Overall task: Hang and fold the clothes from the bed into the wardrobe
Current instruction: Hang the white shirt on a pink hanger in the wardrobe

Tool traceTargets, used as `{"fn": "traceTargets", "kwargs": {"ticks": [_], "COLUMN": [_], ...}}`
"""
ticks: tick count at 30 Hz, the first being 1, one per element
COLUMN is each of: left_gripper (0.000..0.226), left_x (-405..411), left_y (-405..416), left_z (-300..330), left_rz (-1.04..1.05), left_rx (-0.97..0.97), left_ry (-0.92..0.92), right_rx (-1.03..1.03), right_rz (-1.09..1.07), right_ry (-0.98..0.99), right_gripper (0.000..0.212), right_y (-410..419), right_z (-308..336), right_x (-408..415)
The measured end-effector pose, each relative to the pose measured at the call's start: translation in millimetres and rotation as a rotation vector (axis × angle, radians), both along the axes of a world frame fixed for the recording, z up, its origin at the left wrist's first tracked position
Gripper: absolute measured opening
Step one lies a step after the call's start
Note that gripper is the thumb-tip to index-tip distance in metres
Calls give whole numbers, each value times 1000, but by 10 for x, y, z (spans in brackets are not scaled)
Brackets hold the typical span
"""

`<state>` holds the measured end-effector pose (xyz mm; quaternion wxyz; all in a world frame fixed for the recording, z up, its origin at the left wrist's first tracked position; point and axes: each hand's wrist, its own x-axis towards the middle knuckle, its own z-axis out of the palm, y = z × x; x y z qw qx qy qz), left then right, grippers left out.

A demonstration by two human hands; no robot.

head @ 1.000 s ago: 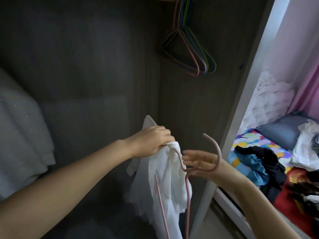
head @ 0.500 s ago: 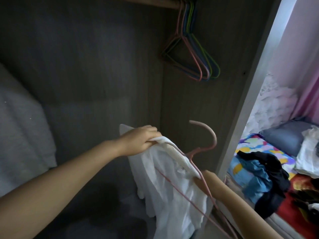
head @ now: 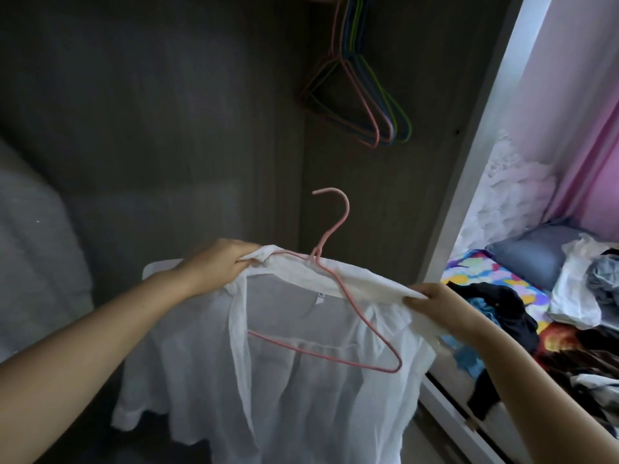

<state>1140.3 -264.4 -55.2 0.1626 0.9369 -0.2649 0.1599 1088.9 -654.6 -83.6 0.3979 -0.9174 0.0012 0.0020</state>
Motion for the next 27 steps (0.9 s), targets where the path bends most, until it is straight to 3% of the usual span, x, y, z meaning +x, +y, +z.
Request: {"fn": "traceTargets", "kwargs": {"ticks": [5,9,12,14,17,20,21,24,25,27], "left_gripper": [39,48,51,40,31,28,27,28,28,27], "left_x": [-182,-295,-363,-400,-412,-338,-312,-264,-262,-244], "left_y": [-91,-232,-367,-408,-297,-92,-35,42,48,57], "left_z": [136,229,203,147,60,27,13,-43,-59,-74], "left_rz": [139,224,258,227,98,40,29,46,57,79], "left_rx": [250,287,191,89,-166,-344,-378,-480,-515,-551], "left_ry": [-263,-358,-384,-378,-299,-214,-200,-156,-140,-116], "right_rx": [-166,-153,-56,12,36,-166,-282,-597,-612,-512], "right_rz": [62,122,200,311,442,230,215,382,404,384], "right_ry": [48,92,101,125,79,-409,-479,-379,-370,-456], "right_gripper": [14,14,9,6,17,40,43,29,22,28], "right_y": [86,269,536,681,676,510,492,568,616,698], "right_z": [166,204,219,227,338,566,630,604,549,487], "right_x": [-3,-63,-170,-246,-303,-191,-156,-94,-97,-106]}}
